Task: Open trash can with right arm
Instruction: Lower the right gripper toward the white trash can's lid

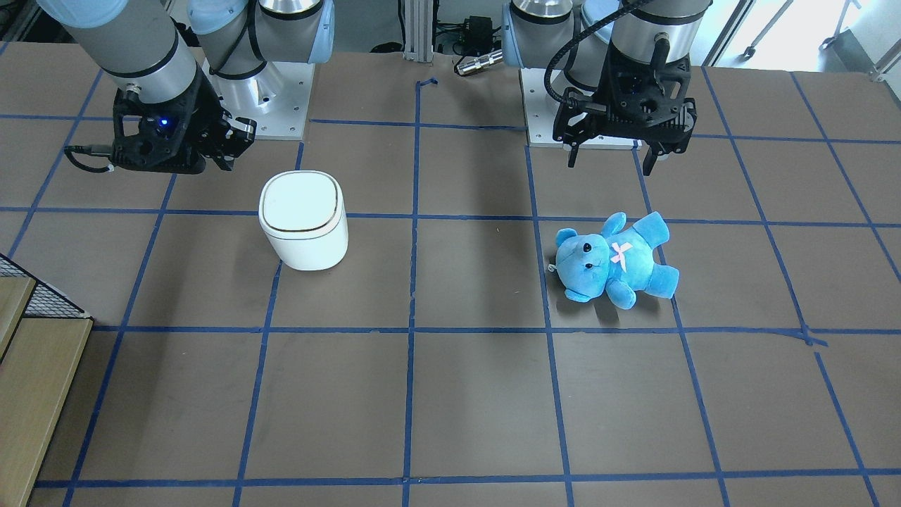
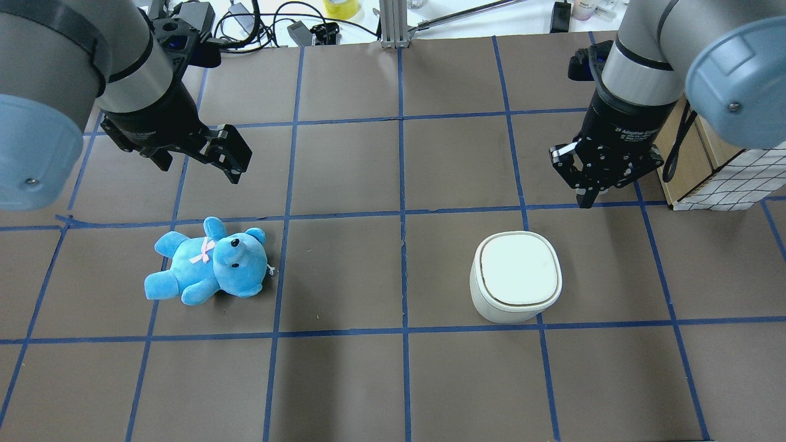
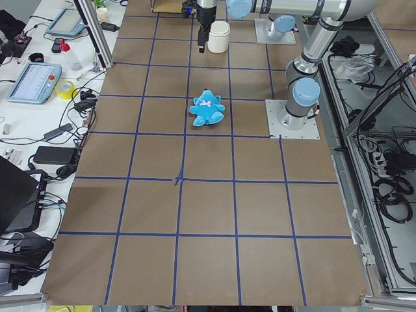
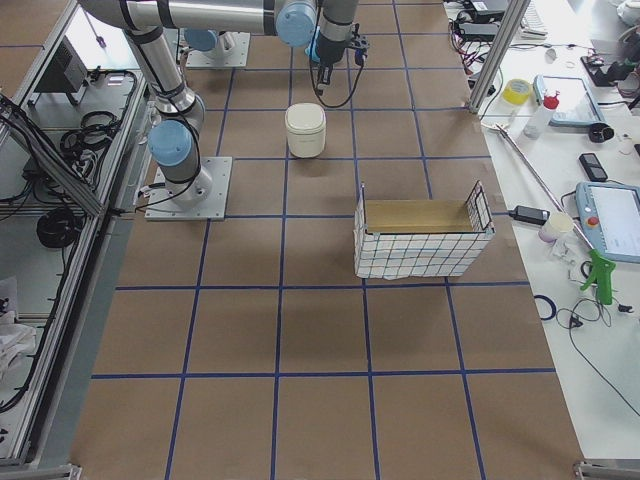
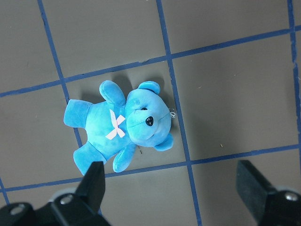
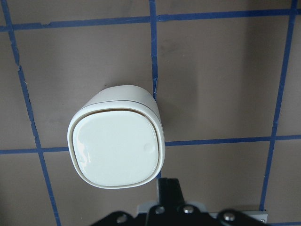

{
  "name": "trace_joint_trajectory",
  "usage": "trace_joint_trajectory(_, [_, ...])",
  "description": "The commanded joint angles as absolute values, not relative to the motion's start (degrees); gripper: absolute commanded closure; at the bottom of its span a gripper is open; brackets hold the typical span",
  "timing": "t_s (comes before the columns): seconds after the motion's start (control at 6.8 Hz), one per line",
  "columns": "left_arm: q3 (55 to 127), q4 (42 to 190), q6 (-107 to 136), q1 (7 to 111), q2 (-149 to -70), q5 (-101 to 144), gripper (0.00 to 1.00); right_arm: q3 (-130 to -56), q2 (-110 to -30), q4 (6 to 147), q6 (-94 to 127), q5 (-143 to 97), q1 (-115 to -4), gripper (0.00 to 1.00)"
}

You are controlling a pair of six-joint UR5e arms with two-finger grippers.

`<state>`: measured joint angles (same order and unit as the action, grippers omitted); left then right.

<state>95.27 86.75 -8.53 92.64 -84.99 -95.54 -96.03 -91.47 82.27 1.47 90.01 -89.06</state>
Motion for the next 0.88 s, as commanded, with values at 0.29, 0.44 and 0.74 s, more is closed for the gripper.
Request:
trace_joint_trajectory(0.29, [95.27,86.75,-8.53,92.64,-84.99,-95.54,0.0,-103.61,-90.27,83.58,1.14,87.81,-89.21,1.0])
trace_joint_trajectory(0.44, [95.27,86.75,-8.53,92.64,-84.99,-95.54,0.0,-104.58,-88.96,84.54,1.06,87.72,-89.21,1.0])
trace_joint_trajectory(0.74, [95.27,86.75,-8.53,92.64,-84.99,-95.54,0.0,-104.68,-86.67,84.9,0.97,87.8,-89.3,1.0])
